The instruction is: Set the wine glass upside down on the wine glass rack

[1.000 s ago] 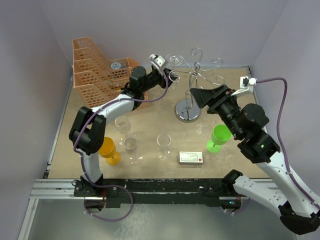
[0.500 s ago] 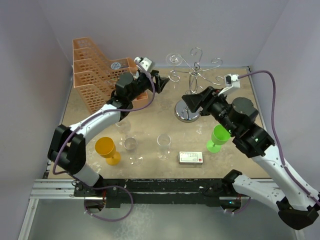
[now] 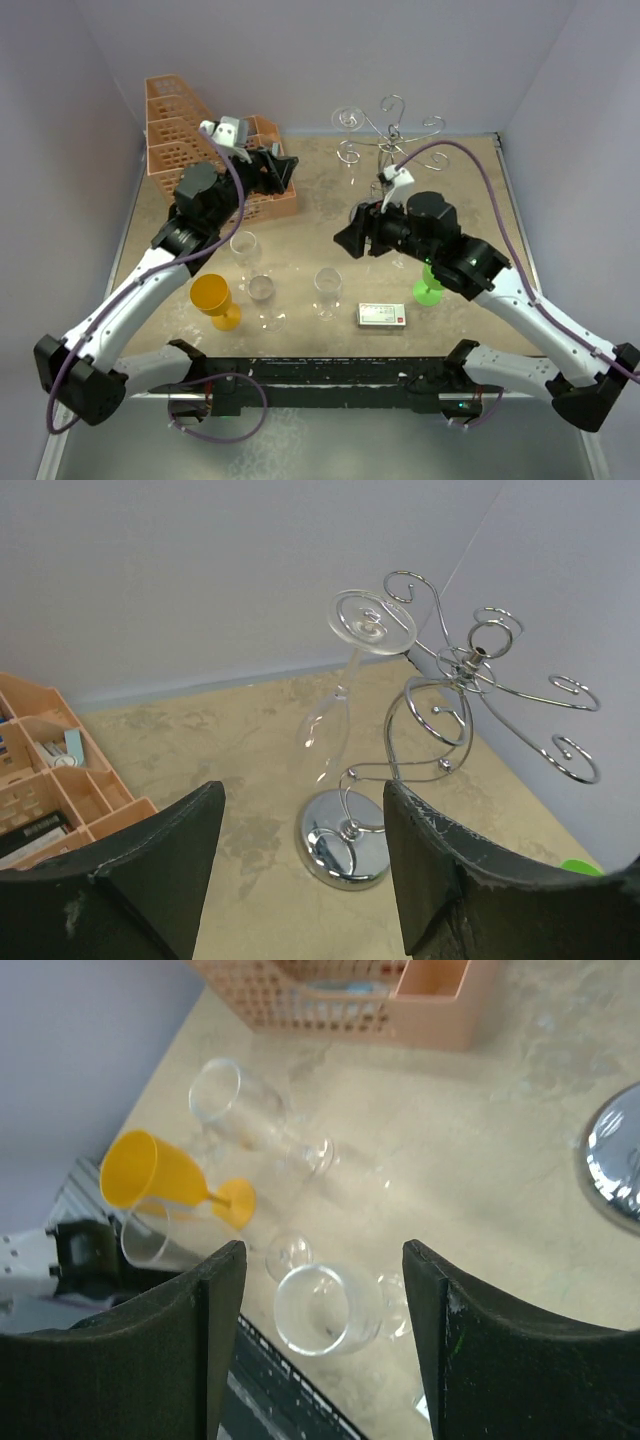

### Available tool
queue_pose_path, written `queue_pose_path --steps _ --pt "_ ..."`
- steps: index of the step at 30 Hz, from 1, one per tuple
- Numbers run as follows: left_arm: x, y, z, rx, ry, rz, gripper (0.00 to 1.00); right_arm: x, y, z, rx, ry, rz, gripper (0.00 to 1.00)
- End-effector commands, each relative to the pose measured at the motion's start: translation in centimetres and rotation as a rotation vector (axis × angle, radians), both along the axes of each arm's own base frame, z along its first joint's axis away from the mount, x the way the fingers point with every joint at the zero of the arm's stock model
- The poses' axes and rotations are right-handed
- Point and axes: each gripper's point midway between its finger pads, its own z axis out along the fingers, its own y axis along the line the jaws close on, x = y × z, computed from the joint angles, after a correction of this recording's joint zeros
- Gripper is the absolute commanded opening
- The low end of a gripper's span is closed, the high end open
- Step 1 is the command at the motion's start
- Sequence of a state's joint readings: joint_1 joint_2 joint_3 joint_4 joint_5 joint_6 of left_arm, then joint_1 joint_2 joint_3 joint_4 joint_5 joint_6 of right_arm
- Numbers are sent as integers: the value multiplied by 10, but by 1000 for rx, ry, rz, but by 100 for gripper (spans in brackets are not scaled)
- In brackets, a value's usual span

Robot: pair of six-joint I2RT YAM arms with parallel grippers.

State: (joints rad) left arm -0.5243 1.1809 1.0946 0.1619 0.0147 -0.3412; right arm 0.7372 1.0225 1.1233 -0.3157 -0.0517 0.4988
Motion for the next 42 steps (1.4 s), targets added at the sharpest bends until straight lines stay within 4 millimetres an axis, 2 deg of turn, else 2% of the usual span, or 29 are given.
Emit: queue_pose_path --steps 1,5,9,12,15,22,25,29,33,37,42 --pt "-32 21 -15 19 118 27 61 -15 13 -43 -147 45 29 65" --pt "-54 33 -16 24 138 22 61 -17 9 -75 -319 108 -64 60" --pt "-64 40 -15 17 132 31 61 -15 1 -85 -415 140 -108 53" --pt "-66 43 -11 6 123 39 61 -24 6 -95 -456 179 -44 48" --pt "-69 44 -8 -10 103 35 61 -34 9 -106 -483 212 4 48" --pt "-70 51 -1 -43 75 66 62 -36 18 -108 -494 228 35 46" --pt "-70 51 -2 -50 81 70 62 -39 21 -113 -519 236 52 42" --pt "-67 53 -4 -41 78 81 67 -34 18 -110 -563 202 33 33" --pt "-61 65 3 -40 73 163 71 -28 18 -105 -578 168 33 27" --pt "-59 75 2 -27 86 213 71 -29 18 -115 -604 179 40 21" --pt "-59 77 -4 -32 98 224 71 -24 15 -117 -622 167 9 21"
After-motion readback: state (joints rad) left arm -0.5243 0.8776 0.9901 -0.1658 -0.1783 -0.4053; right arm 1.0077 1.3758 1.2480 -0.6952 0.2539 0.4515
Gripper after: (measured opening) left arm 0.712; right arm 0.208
